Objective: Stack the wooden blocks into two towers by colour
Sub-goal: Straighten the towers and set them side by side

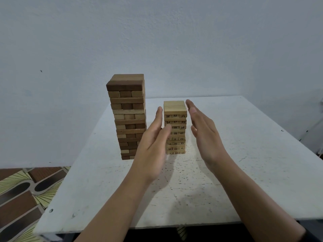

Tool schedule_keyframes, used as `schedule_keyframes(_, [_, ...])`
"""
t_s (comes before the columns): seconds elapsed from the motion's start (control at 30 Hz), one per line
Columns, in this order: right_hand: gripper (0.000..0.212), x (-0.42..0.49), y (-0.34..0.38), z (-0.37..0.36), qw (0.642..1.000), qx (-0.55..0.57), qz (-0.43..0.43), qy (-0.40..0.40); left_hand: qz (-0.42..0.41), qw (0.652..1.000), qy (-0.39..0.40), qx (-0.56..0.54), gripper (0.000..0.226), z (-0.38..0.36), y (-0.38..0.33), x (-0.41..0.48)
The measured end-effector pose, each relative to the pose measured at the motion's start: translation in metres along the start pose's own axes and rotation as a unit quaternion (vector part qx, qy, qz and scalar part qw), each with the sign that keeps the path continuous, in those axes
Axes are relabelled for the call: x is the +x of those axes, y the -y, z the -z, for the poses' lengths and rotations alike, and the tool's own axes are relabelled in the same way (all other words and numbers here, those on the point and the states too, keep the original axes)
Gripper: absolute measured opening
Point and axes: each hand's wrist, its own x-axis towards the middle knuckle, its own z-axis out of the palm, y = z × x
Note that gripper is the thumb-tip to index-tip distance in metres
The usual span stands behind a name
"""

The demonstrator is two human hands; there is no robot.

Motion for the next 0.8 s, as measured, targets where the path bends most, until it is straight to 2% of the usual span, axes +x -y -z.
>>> schedule_keyframes(0.23, [0.052,0.008,-0.005,0.011,0.999,-0.011,0.007,0.053,-0.013,1.0,-0.021,0.015,0.065,-0.008,0.001,0.007])
schedule_keyframes(0.43, [0.051,0.013,-0.011,0.011,0.999,-0.034,0.002,0.035,-0.02,1.0,-0.02,0.01,0.054,-0.008,0.008,0.013])
schedule_keyframes(0.8, [0.053,0.016,-0.018,0.008,0.997,-0.048,0.049,0.021,-0.027,0.999,-0.023,0.016,0.053,-0.007,0.01,0.014])
